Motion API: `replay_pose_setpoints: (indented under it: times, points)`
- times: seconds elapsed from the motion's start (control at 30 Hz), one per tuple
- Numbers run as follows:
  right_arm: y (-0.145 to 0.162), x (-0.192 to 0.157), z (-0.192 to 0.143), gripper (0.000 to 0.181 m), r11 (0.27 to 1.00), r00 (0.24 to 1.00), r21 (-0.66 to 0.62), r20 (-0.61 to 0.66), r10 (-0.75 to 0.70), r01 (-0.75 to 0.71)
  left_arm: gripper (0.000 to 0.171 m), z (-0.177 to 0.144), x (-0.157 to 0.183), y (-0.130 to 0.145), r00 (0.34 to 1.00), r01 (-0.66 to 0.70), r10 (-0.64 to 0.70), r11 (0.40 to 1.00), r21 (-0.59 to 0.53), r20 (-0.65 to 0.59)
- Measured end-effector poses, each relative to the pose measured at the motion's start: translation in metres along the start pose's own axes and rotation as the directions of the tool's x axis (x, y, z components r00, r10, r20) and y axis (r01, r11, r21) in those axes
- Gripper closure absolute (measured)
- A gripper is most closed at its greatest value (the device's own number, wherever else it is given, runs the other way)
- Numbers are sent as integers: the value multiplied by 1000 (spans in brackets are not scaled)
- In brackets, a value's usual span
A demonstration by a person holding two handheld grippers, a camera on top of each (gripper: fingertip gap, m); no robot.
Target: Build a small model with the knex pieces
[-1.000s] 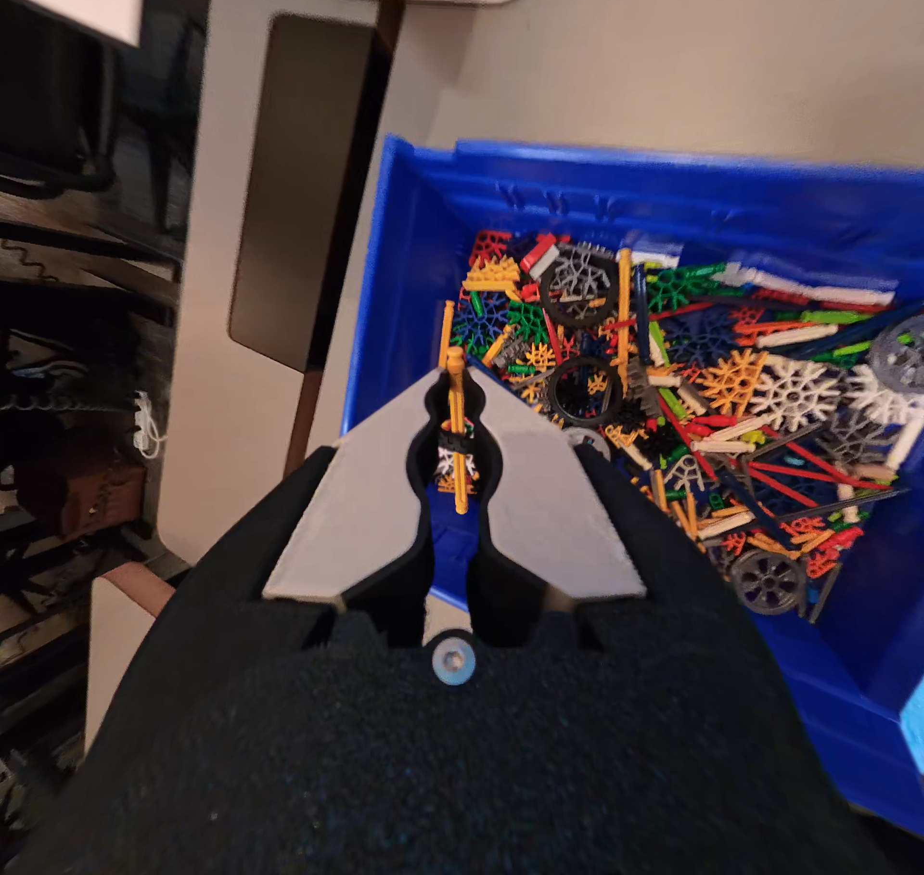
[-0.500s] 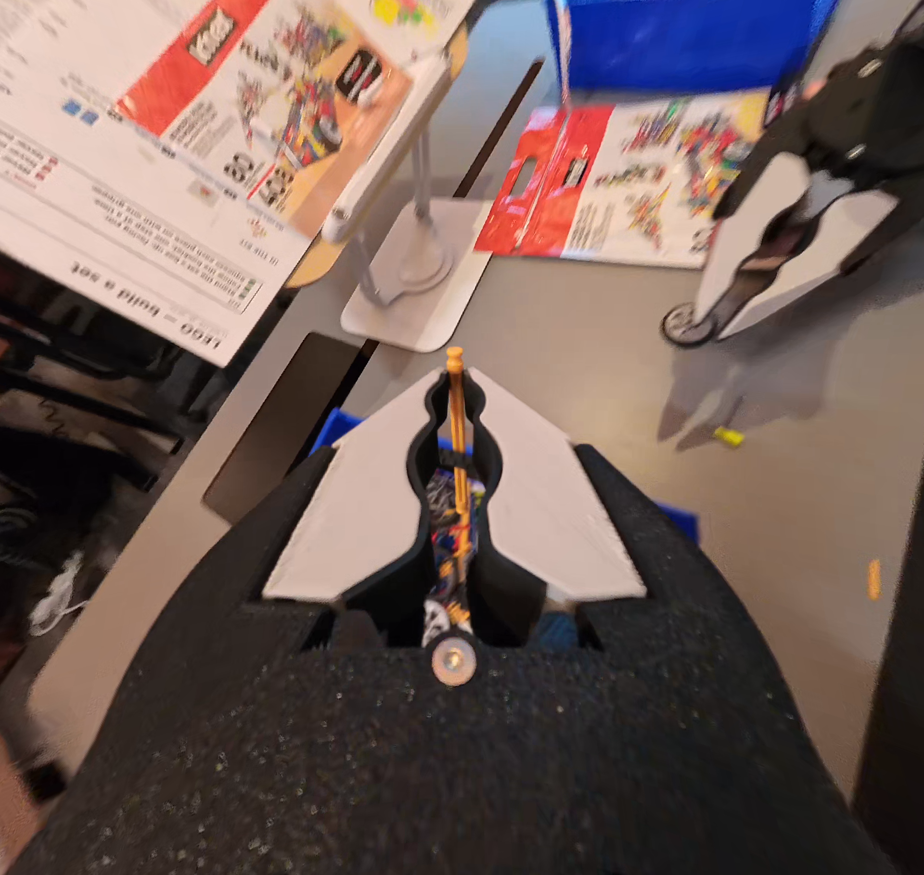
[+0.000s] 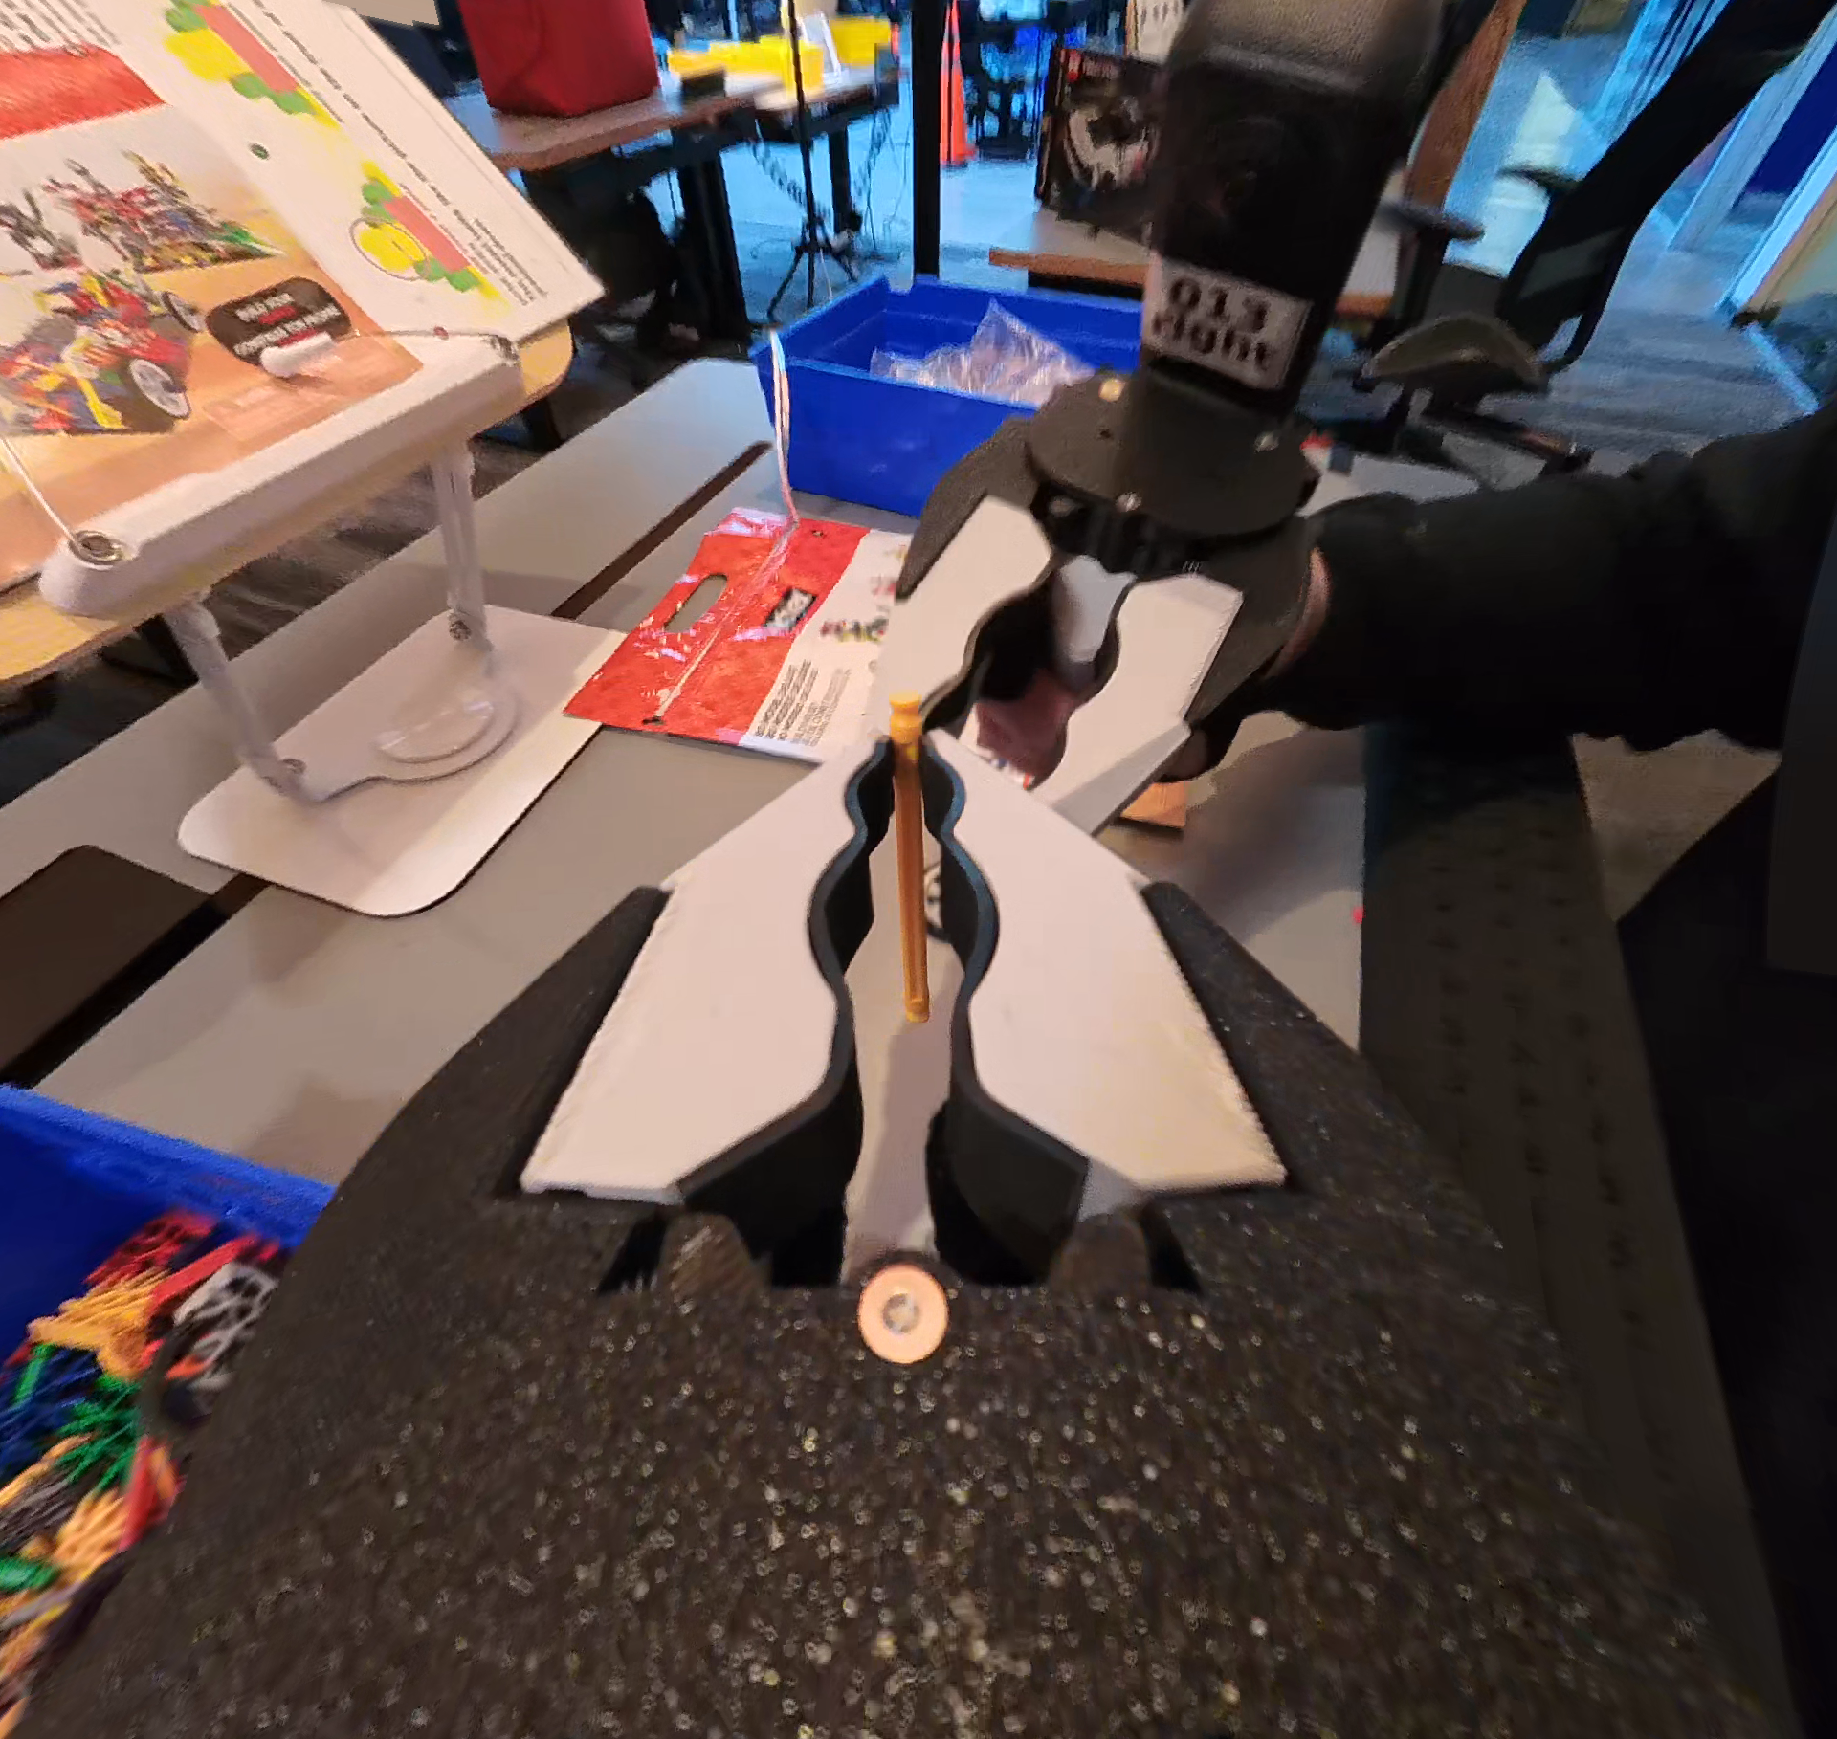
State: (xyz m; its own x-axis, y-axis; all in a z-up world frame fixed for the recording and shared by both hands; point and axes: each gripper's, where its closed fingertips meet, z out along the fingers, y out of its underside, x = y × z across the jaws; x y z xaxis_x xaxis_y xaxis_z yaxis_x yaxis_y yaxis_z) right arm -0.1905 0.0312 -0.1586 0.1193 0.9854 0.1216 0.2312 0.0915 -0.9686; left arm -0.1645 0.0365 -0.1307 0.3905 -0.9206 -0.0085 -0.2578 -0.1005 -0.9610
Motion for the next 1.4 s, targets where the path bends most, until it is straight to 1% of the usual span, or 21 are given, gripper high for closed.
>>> replay_pose_setpoints:
  times: [0.07,0.1,0.13,0.2,0.27,0.33,0.4,0.47,0.57,0.63,0.67,0.73,0.83,0.9,1.0,1.13,1.23,1.27,1.4]
  points:
    - [3,0,3,156,1000,999,1,24,24,-24,169,3,5,-4,999,23,-22,999,47,-22]
    - [2,-1,3,160,999,999,15,36,40,-40,169,4,5,-5,999,34,-33,997,67,-22]
    - [1,-1,1,172,998,997,31,47,55,-56,169,6,5,-5,999,49,-47,995,82,-20]
    - [4,0,-1,176,996,995,26,65,81,-83,168,8,7,-4,996,81,-78,992,95,-41]
    - [6,3,-5,177,997,995,18,69,68,-69,167,7,5,-3,994,107,-105,989,102,-21]
    - [10,8,-12,177,1000,998,-22,59,21,-20,152,4,3,2,996,77,-81,994,76,42]
    - [24,17,-19,177,990,997,-123,37,-65,69,146,0,11,15,996,32,-31,999,-6,82]
    - [46,27,-27,177,946,982,-263,19,-189,188,137,1,26,42,995,-23,36,989,-146,92]
    - [80,43,-37,177,834,938,-451,23,-347,319,126,4,44,88,989,-76,113,940,-332,95]
    - [106,44,-38,176,740,909,-552,87,-407,384,121,8,56,124,993,-54,95,891,-450,69]
    - [117,43,-37,176,705,899,-580,118,-422,407,119,10,62,135,995,-44,80,881,-471,57]
    - [135,39,-30,176,659,892,-617,173,-419,429,116,16,70,152,999,-4,25,870,-492,36]
    - [158,34,-22,176,609,886,-653,238,-398,450,115,17,70,170,998,24,9,849,-527,61]
    - [169,27,-15,176,614,890,-647,273,-366,451,113,16,70,171,997,34,8,858,-512,80]
    - [181,18,-10,175,613,893,-649,323,-313,450,113,9,72,175,995,44,10,853,-520,101]
    - [181,16,-9,175,639,908,-647,332,-255,416,114,2,80,172,993,62,-6,872,-486,116]
    - [181,15,-10,172,661,918,-642,330,-220,389,114,3,85,167,990,72,-9,892,-446,141]
    - [180,12,-11,168,671,917,-633,342,-204,386,114,4,86,165,989,69,-4,899,-432,149]
    - [174,11,-12,167,704,925,-613,336,-176,357,114,8,85,163,979,47,36,918,-394,199]
